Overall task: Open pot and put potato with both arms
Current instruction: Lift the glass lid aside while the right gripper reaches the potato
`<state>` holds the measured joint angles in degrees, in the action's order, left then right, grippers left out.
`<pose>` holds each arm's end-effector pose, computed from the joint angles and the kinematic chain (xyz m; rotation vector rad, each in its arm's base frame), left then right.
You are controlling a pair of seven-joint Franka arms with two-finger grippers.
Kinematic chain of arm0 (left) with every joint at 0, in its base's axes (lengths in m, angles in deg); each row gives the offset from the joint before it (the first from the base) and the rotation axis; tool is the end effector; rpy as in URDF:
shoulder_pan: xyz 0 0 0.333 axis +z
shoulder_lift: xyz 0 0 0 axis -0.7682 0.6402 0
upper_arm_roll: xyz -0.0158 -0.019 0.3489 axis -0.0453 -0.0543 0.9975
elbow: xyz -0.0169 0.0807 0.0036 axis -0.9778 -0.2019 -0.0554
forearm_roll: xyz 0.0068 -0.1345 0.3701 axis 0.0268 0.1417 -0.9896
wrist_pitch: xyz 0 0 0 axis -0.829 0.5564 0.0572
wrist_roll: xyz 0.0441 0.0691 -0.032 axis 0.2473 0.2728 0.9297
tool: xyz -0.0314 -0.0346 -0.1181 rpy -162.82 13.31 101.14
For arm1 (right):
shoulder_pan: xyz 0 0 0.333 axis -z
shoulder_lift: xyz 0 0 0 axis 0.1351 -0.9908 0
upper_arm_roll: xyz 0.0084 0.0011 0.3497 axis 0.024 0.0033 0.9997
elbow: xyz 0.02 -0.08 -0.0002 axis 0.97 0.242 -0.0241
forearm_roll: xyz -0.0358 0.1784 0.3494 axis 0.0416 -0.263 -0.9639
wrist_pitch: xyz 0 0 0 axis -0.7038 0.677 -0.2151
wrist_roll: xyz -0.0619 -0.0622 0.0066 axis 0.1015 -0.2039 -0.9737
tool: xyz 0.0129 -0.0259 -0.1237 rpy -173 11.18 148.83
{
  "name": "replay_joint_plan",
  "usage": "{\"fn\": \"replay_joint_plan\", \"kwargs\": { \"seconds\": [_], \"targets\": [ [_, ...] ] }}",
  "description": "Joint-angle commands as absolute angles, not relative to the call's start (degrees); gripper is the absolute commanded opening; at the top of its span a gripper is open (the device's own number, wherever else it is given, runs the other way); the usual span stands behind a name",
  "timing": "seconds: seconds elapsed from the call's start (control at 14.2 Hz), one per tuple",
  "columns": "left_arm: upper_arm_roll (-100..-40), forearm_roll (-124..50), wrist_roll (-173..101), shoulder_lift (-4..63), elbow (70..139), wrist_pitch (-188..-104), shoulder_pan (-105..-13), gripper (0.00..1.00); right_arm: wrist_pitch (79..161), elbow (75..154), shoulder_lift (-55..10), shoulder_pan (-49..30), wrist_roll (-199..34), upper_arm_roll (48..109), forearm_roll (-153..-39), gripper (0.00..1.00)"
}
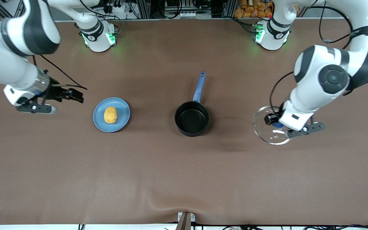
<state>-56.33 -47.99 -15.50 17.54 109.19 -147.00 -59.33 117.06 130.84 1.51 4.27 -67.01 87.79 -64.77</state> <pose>0.6134 -0.1461 0.4232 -3.1161 -0.3314 -0.0200 0.5411 0.0799 0.4627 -3.0555 0.1397 0.1004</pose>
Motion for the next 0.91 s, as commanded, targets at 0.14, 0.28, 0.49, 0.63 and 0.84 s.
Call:
{"fn": "replay_joint_plan", "kwargs": {
  "seconds": [0.14,0.28,0.49,0.63,0.84],
  "targets": [
    [-57.0,-49.04,-18.81,18.46,122.11,-163.96,-56.7,0.19,128.68,138.58,-1.67,1.36,-65.8,87.71,-65.68,1.0],
    [-56.91,-48.96,-20.31,20.83,124.13,-167.04,-56.61,0.19,132.1,139.02,-4.83,0.91,-65.8,87.71,-65.68,1.0],
    [-56.73,-49.04,-22.07,24.69,126.34,-172.5,-55.47,0.19,137.38,139.02,-9.32,-0.58,-65.89,87.63,-65.16,1.0],
    [-56.65,-51.31,-22.6,26.81,126.6,-173.3,-54.94,0.19,140.72,139.11,-12.39,-1.46,-65.98,87.63,-64.72,1.0],
    [-56.82,-53.96,-22.78,26.73,127.57,-173.3,-52.83,0.26,143.88,140.15,-14.69,-1.64,-65.98,87.63,-63.4,1.0]
  ]
}}
